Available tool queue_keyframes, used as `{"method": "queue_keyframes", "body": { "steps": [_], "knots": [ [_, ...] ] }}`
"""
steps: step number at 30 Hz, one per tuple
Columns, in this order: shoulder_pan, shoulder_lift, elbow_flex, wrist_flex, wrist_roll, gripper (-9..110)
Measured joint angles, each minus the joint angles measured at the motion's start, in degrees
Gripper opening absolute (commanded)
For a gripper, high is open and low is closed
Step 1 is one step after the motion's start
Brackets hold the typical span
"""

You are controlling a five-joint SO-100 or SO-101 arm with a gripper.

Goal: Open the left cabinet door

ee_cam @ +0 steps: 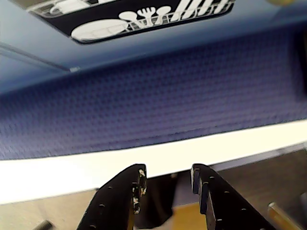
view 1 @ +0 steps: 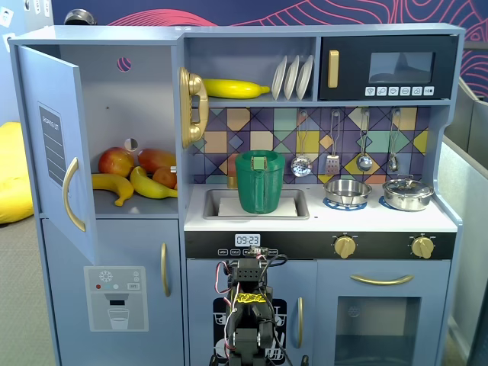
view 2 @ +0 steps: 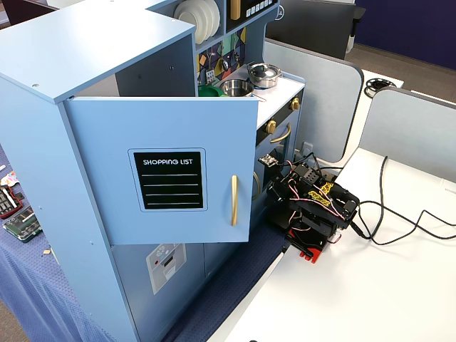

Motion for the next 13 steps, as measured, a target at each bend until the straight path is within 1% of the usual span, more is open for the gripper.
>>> {"method": "queue_keyframes", "body": {
  "steps": [6, 13],
  "knots": [
    [0.0, 0.0, 0.0, 0.1, -2.0, 4],
    [0.0, 0.0, 0.0, 0.2, -2.0, 4]
  ]
}}
